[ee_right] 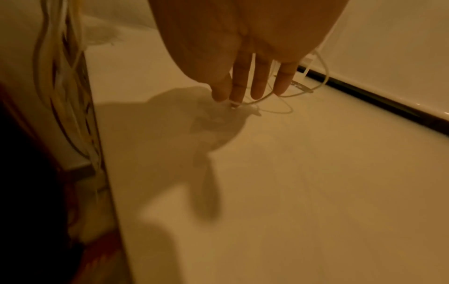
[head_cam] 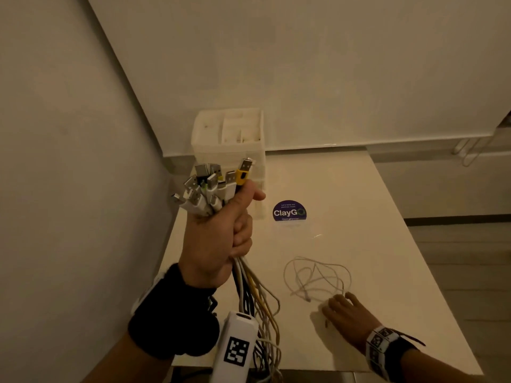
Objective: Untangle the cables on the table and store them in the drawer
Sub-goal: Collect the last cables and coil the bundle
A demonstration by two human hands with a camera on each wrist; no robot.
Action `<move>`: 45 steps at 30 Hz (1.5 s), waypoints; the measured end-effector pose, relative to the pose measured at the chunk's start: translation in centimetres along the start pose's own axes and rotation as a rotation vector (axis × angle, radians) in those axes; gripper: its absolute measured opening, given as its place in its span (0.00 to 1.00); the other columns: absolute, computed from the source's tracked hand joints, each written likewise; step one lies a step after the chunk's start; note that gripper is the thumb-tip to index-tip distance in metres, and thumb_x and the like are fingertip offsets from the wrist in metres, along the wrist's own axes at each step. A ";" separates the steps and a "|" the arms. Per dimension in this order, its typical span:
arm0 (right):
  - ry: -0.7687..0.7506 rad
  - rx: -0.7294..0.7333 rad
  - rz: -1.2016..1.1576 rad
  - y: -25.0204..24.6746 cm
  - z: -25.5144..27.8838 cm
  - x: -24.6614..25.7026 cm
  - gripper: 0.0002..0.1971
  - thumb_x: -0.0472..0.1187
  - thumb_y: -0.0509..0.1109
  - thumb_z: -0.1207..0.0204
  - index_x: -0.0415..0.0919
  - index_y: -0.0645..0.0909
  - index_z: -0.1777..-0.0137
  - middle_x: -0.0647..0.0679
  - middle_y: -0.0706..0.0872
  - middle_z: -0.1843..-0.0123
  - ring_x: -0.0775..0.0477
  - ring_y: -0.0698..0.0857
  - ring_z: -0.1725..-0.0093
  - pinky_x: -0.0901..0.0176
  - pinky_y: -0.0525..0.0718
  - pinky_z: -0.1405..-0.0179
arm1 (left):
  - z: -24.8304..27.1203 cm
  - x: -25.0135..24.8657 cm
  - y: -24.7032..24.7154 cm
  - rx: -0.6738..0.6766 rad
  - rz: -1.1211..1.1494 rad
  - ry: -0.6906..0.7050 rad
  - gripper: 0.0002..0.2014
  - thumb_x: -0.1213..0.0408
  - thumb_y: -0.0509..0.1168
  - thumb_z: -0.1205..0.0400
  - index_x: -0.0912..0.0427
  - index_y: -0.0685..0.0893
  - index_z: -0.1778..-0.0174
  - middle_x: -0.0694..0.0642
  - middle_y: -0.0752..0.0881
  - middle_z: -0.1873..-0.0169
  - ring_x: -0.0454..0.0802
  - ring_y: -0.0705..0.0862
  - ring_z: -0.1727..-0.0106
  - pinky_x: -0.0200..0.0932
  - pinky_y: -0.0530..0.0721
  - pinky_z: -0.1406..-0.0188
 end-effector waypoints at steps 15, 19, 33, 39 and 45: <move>0.082 -0.961 -1.682 -28.6 1.2 2.8 0.05 0.35 0.69 0.21 0.33 0.84 0.55 0.34 0.87 0.60 0.46 0.79 0.75 0.59 0.77 0.74 | -4.1 3.5 0.9 -0.008 0.013 -0.070 0.16 0.55 0.65 0.18 0.67 0.85 0.50 0.55 0.63 0.77 0.44 0.57 0.85 0.31 0.57 0.83; 0.036 -0.982 -1.644 -30.6 0.9 4.1 0.06 0.33 0.69 0.22 0.31 0.84 0.58 0.44 0.86 0.70 0.51 0.80 0.76 0.62 0.78 0.75 | -4.4 4.0 1.1 0.015 0.030 -0.100 0.19 0.51 0.70 0.25 0.63 0.88 0.48 0.54 0.66 0.79 0.45 0.60 0.85 0.30 0.59 0.86; 0.020 -0.760 -1.287 -29.4 -0.4 4.1 0.04 0.43 0.71 0.23 0.43 0.81 0.54 0.46 0.86 0.70 0.56 0.83 0.73 0.66 0.80 0.69 | -7.3 1.5 -2.2 -0.154 0.130 0.046 0.14 0.52 0.66 0.22 0.57 0.79 0.68 0.56 0.82 0.70 0.48 0.78 0.72 0.42 0.77 0.74; 0.011 -0.579 -1.253 -25.5 -0.8 1.2 0.14 0.54 0.67 0.23 0.48 0.88 0.64 0.52 0.78 0.76 0.60 0.74 0.75 0.67 0.74 0.70 | -8.2 -2.8 -6.2 -0.162 0.277 0.085 0.17 0.47 0.60 0.21 0.53 0.71 0.71 0.48 0.67 0.83 0.42 0.65 0.85 0.34 0.70 0.85; 0.204 -0.619 -1.343 -23.6 -0.5 -1.6 0.21 0.49 0.69 0.25 0.38 0.73 0.77 0.47 0.71 0.77 0.52 0.69 0.74 0.55 0.70 0.67 | -7.7 -4.3 -8.0 -0.094 0.014 0.184 0.18 0.54 0.71 0.23 0.53 0.70 0.74 0.47 0.64 0.84 0.42 0.59 0.88 0.31 0.57 0.85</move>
Point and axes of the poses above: each hand's wrist, its own z-axis away from the middle knuckle, its own y-axis out of the palm, x = y × z, the point moved 6 cm from there along -z, towards the middle knuckle
